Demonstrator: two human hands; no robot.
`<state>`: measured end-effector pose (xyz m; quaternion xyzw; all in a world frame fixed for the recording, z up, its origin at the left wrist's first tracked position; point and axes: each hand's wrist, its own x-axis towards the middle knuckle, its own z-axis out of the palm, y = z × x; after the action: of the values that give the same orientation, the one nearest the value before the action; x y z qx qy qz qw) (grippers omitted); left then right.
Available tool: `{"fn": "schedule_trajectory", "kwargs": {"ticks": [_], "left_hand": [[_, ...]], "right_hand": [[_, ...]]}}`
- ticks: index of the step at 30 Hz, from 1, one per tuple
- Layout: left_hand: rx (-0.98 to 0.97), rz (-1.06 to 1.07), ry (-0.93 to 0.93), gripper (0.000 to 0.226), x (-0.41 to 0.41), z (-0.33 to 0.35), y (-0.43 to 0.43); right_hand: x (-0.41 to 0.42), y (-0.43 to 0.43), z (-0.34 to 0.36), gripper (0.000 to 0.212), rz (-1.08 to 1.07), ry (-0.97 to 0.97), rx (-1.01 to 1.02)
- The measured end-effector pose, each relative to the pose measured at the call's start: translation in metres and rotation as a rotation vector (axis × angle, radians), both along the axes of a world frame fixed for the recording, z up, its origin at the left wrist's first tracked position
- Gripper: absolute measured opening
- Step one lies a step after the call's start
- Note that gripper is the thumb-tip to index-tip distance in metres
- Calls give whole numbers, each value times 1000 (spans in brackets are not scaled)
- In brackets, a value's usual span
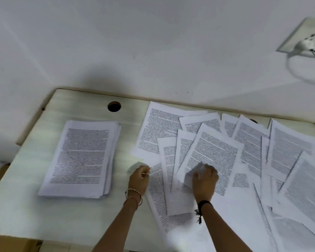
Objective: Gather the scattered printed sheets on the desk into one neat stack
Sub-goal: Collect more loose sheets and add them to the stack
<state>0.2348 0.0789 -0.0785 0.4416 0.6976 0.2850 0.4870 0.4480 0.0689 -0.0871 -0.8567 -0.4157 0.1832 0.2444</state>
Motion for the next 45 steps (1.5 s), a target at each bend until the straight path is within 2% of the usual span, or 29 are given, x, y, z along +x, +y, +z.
{"fn": "schedule_trajectory", "kwargs": {"ticks": [2, 4, 6, 8, 9, 11, 12, 14, 17, 19, 22, 24, 26, 28, 29, 31, 32, 35, 36, 39, 41, 43, 45], "left_hand": [[-81, 13, -39, 16, 24, -1, 0], [-83, 69, -19, 10, 38, -3, 2], [-71, 111, 3, 25, 57, -3, 3], [-79, 131, 2, 34, 70, -3, 5], [-77, 138, -6, 32, 75, -4, 7], [-87, 149, -23, 14, 84, -7, 9], [-89, 163, -26, 15, 88, -7, 9], [-117, 197, -46, 31, 94, -8, 8], [-142, 191, -113, 47, 106, -5, 0], [-146, 182, -109, 46, 113, -8, -6], [-118, 290, -10, 42, 119, -6, -24], [-135, 393, 87, 44, 115, 0, -39], [-205, 468, 261, 43, 109, 1, -53], [-284, 554, 410, 38, 100, 2, -66], [-302, 596, 409, 38, 94, 2, -70], [-259, 639, 302, 42, 85, 0, -76], [-219, 661, 213, 47, 83, 2, -78], [-181, 743, -15, 63, 78, 9, -78], [-190, 715, -41, 62, 77, 11, -77], [-157, 541, -100, 41, 75, 12, -71], [-106, 476, -237, 29, 77, 21, -71], [-75, 382, -392, 22, 86, 29, -71], [-92, 227, -467, 26, 101, 32, -72]], "right_hand": [[39, -10, -2, 64, -211, 47, -42], [67, -14, -2, 82, -286, 89, -115], [92, -15, -6, 96, -186, 78, -199], [104, -10, -9, 101, 17, 45, -221], [106, -6, -8, 100, 125, 38, -218], [111, -4, -7, 99, 337, 9, -221], [113, -5, -6, 98, 428, 1, -225], [111, -7, -4, 98, 557, 24, -225], [104, -15, -5, 99, 498, 106, -154], [94, -15, -4, 96, 481, 183, -148], [75, -19, -2, 83, 627, 323, -130], [67, -20, -3, 71, 580, 340, -92], [61, -26, -5, 62, 526, 383, -129], [52, -35, -7, 56, 606, 357, -156], [48, -39, -10, 55, 644, 288, -137], [40, -44, -11, 57, 671, 137, -108], [37, -47, -11, 60, 669, 131, -122], [29, -50, -4, 66, 633, 375, -207], [29, -51, -1, 60, 604, 469, -204], [39, -56, 10, 24, 470, 750, -143], [52, -60, 17, 24, 337, 903, -127], [71, -63, 21, 30, 239, 904, -101], [94, -69, 22, 28, 190, 803, -63]]}}
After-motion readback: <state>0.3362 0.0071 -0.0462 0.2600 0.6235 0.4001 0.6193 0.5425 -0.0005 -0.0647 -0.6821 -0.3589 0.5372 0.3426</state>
